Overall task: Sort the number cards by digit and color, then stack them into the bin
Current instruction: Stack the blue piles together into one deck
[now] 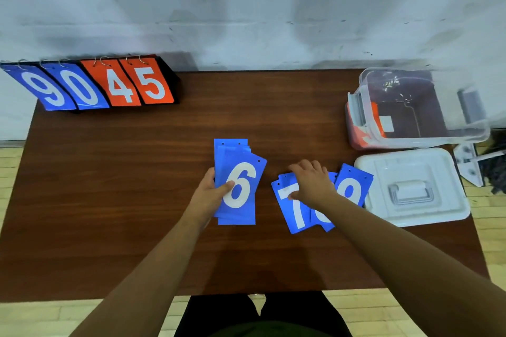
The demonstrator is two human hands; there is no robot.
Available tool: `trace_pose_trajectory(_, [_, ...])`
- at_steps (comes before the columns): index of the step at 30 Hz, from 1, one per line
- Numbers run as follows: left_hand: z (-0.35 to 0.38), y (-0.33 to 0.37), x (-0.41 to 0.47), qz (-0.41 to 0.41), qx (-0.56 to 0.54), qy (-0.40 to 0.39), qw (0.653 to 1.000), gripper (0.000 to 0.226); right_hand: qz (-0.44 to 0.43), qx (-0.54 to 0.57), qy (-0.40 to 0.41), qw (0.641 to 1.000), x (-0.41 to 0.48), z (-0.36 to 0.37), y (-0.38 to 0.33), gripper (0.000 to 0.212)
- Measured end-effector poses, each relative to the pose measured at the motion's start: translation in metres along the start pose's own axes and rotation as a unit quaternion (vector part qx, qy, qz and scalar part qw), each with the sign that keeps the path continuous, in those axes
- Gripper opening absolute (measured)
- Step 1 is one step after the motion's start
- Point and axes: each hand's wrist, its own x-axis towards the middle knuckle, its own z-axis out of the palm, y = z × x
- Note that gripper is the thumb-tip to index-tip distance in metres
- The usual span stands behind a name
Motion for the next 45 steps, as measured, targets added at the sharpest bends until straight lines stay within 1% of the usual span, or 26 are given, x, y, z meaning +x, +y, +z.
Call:
trace_pose_trajectory(2, [-0.002,-0.004,0.000,-0.006,-0.001,0.007,1.000,0.032,0.007,-0.053,0.009,0.999,0.004,0.010,-0.005,0.069])
trace_pose_trajectory(4, [-0.003,-0.007,0.000,-0.011,0.000,0.011,1.000,0.032,0.022,-0.059,0.016,0.998,0.008,0.015,-0.009,0.054])
trace_pose_trajectory(7, [-0.006,-0.012,0.000,-0.019,0.003,0.022,1.000,0.031,0.003,-0.057,0.019,0.998,0.018,0.017,-0.011,0.032])
trace_pose_trajectory(9, [-0.007,-0.015,0.001,-0.021,0.002,0.034,0.999,0.034,-0.014,0.004,0.020,1.000,0.024,0.011,-0.012,0.029])
trace_pose_trajectory(10, [-0.007,-0.016,0.001,-0.021,-0.001,0.044,0.999,0.036,-0.017,0.059,0.017,0.998,0.026,0.005,-0.013,0.031])
trace_pose_trajectory(11, [-0.007,-0.017,0.001,-0.019,-0.005,0.059,0.998,0.036,-0.012,0.133,0.012,0.991,0.027,-0.001,-0.012,0.036])
trace_pose_trajectory(13, [-0.008,-0.018,0.003,-0.009,-0.004,0.101,0.995,0.034,0.005,0.281,-0.007,0.960,0.026,-0.019,-0.010,0.045])
trace_pose_trajectory(14, [-0.007,-0.017,0.004,-0.003,0.003,0.119,0.993,0.033,0.003,0.325,-0.021,0.945,0.024,-0.029,-0.009,0.044])
trace_pose_trajectory(16, [-0.004,-0.013,0.006,0.005,0.022,0.133,0.991,0.034,-0.024,0.364,-0.057,0.929,0.018,-0.048,-0.007,0.026])
trace_pose_trajectory(18, [0.002,-0.007,0.007,0.014,0.032,0.108,0.994,0.032,-0.041,0.402,-0.077,0.911,0.010,-0.063,-0.008,0.012])
trace_pose_trajectory(19, [0.006,-0.003,0.007,0.015,0.032,0.086,0.996,0.030,-0.043,0.422,-0.076,0.903,0.007,-0.068,-0.009,0.011])
trace_pose_trajectory(21, [0.017,0.008,0.006,0.010,0.019,0.035,0.999,0.026,-0.034,0.445,-0.064,0.893,0.003,-0.072,-0.009,0.014])
trace_pose_trajectory(25, [0.043,0.021,0.000,-0.011,-0.059,-0.059,0.996,0.023,0.019,0.460,0.010,0.888,-0.002,-0.064,-0.010,0.020])
trace_pose_trajectory(27, [0.055,0.023,-0.002,-0.002,-0.057,-0.090,0.994,0.027,0.036,0.457,0.048,0.887,-0.007,-0.057,-0.010,0.020])
trace_pose_trajectory(30, [0.069,0.021,-0.003,0.017,0.015,-0.112,0.993,0.040,0.035,0.463,0.068,0.883,-0.017,-0.052,-0.007,0.019])
trace_pose_trajectory(32, [0.076,0.017,0.001,0.022,0.038,-0.101,0.994,0.038,0.038,0.491,0.077,0.867,-0.021,-0.054,0.004,0.021])
trace_pose_trajectory(33, [0.078,0.015,0.003,0.022,0.034,-0.087,0.995,0.035,0.049,0.498,0.093,0.861,-0.022,-0.054,0.013,0.022])
trace_pose_trajectory(34, [0.080,0.012,0.005,0.019,0.027,-0.070,0.997,0.033,0.063,0.493,0.113,0.860,-0.023,-0.054,0.024,0.021])
trace_pose_trajectory(35, [0.081,0.010,0.006,0.014,0.020,-0.053,0.998,0.032,0.078,0.473,0.126,0.868,-0.022,-0.051,0.037,0.018])
trace_pose_trajectory(36, [0.081,0.007,0.007,0.008,0.015,-0.039,0.999,0.031,0.092,0.442,0.128,0.883,-0.022,-0.046,0.051,0.016])
trace_pose_trajectory(38, [0.082,0.002,0.007,-0.003,0.010,-0.024,1.000,0.032,0.106,0.360,0.097,0.922,-0.021,-0.032,0.075,0.019])
trace_pose_trajectory(41, [0.082,-0.004,0.004,-0.016,-0.004,-0.015,1.000,0.036,0.071,0.234,0.052,0.968,-0.022,-0.011,0.091,0.039])
trace_pose_trajectory(43, [0.083,-0.005,0.002,-0.021,-0.025,-0.011,0.999,0.033,0.034,0.167,0.049,0.984,-0.021,-0.002,0.090,0.051])
trace_pose_trajectory(45, [0.082,-0.007,-0.001,-0.026,-0.038,-0.004,0.999,0.031,0.010,0.111,0.049,0.993,-0.017,0.003,0.086,0.061])
